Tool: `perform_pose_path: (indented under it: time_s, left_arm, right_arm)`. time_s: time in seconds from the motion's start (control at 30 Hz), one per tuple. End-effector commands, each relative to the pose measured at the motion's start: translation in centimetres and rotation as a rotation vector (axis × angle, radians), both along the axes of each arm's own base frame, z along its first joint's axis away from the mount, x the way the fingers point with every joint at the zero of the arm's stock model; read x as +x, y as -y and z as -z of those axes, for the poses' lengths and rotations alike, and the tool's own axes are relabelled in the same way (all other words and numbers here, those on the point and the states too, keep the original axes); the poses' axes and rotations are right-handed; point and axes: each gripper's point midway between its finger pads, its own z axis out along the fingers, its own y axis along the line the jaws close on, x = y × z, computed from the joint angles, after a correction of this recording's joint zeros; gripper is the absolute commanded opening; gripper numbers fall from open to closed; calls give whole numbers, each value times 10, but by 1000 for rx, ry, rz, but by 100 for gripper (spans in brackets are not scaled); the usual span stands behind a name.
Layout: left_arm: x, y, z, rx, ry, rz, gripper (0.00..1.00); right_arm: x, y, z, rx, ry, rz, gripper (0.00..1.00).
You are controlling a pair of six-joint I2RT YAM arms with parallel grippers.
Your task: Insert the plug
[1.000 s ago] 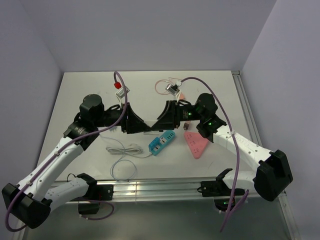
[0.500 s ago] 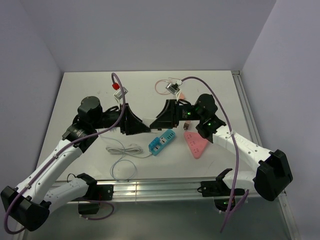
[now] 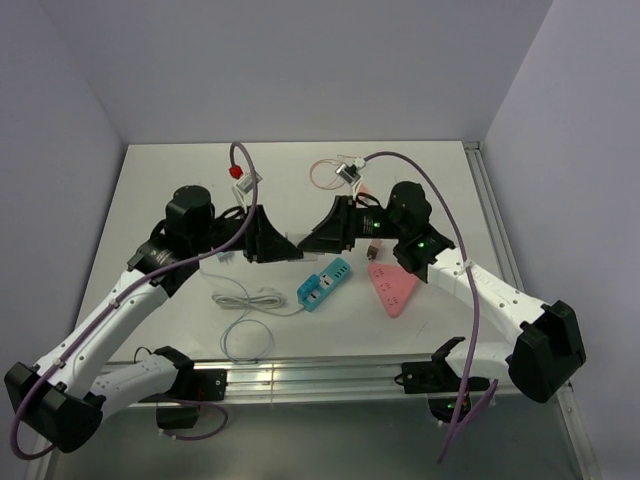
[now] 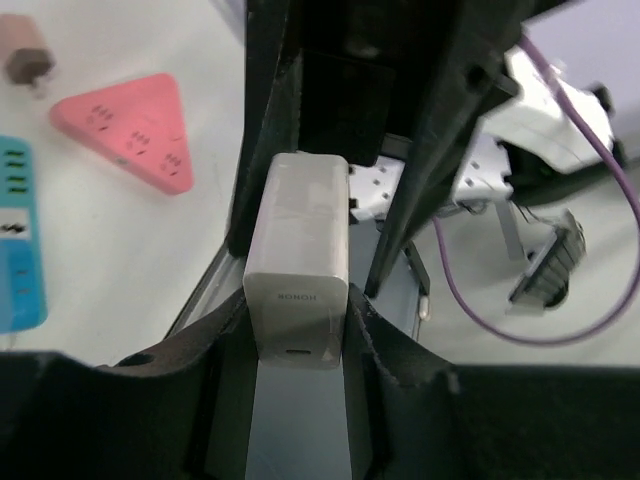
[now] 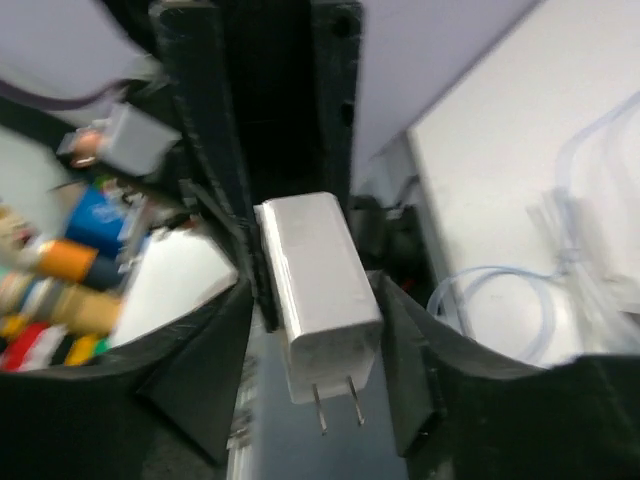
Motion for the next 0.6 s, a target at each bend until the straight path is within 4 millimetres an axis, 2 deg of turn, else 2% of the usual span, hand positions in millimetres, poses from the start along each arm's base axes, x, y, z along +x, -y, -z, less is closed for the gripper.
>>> perform_pose_path:
  time_s: [0.0, 0.03, 0.13, 0.17, 0.23, 0.27, 0.3, 0.4, 0.43, 0.47, 0.57]
  left_arm:
    - [27, -6, -11, 83, -3, -158, 0]
    - [35, -9, -8, 114, -6, -211, 0]
    - [46, -19, -5, 183, -3, -296, 0]
    - [49, -21, -6, 191, -1, -318, 0]
    - [55, -27, 1, 231, -26, -363, 0]
    - [61, -30, 5, 255, -32, -403, 0]
    - [68, -35, 9, 290, -45, -447, 0]
    - [79, -46, 26, 395, -87, -564, 0]
    - [75, -42, 30, 407, -112, -568, 0]
    - [81, -41, 36, 435, -125, -597, 0]
    - [79, -22, 49, 467, -191, -594, 0]
  right_arm:
    - [24, 9, 7, -107, 59, 155, 62]
    - [29, 14, 10, -124, 46, 181, 69]
    - [54, 38, 17, -145, 3, 303, 72]
    - [63, 48, 31, -200, -52, 360, 72]
    - [99, 75, 50, -296, -90, 542, 72]
    - [106, 84, 76, -383, -176, 580, 70]
    - [114, 91, 84, -424, -194, 610, 68]
    - [123, 101, 130, -542, -306, 649, 51]
    - [127, 102, 142, -559, -322, 666, 42]
    - [126, 107, 157, -589, -342, 687, 32]
    - [131, 119, 185, -667, -348, 757, 13]
